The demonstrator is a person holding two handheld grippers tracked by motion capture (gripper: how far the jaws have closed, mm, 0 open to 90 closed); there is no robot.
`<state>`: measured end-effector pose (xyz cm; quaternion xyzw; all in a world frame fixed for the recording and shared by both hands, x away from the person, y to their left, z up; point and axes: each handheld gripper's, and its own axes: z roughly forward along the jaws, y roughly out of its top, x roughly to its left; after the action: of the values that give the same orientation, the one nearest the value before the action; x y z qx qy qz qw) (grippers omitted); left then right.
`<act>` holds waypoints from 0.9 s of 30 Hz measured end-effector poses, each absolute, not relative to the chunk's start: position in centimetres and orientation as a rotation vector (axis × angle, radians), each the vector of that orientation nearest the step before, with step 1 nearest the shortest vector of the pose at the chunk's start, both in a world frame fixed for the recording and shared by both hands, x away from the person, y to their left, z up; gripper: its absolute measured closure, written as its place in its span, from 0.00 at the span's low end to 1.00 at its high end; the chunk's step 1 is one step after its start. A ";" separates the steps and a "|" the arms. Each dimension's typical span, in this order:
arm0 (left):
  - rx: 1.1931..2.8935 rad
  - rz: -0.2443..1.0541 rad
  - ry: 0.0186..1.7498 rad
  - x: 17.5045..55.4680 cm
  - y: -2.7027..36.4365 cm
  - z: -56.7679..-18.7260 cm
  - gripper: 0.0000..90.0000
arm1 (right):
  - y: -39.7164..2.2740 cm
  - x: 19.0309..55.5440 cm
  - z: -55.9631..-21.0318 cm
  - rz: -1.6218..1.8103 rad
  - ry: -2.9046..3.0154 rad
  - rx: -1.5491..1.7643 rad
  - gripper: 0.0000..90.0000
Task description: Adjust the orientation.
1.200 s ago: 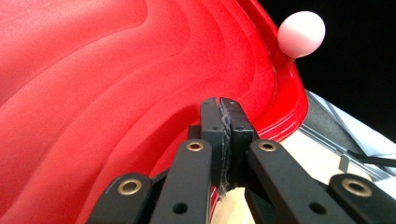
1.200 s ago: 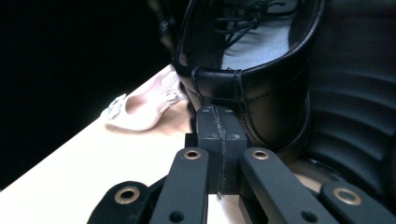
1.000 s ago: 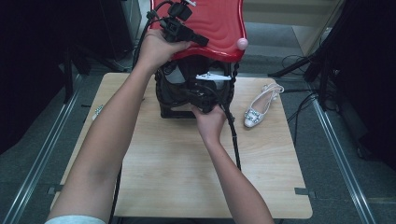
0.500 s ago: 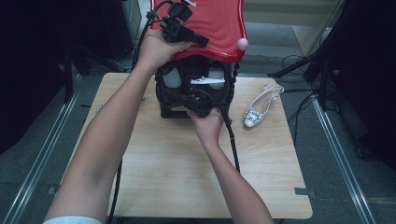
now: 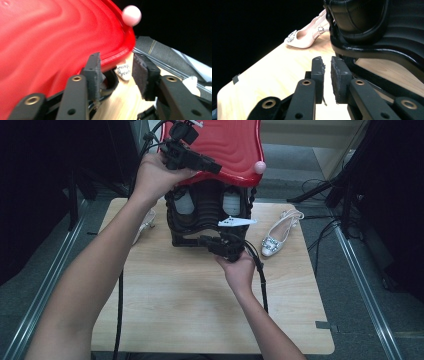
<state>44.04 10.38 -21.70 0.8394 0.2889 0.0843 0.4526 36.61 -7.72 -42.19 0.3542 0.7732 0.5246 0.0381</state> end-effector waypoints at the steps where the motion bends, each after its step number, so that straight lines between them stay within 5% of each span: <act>1: 2.076 0.204 0.712 43.7 10.4 -21.8 0.62 | -8.0 36.3 -42.2 1.618 2.375 1.085 0.85; 15: 2.070 0.181 0.708 38.5 13.6 -25.9 0.48 | -11.3 33.4 -43.5 1.625 2.397 0.991 0.66; 27: 2.094 0.169 0.713 35.3 15.7 -31.4 0.46 | -13.8 32.4 -45.5 1.590 2.409 1.040 0.63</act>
<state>35.30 15.71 -31.37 0.8451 0.2878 0.0682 0.4454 32.41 -13.84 -45.50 0.3389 0.7846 0.5179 0.0368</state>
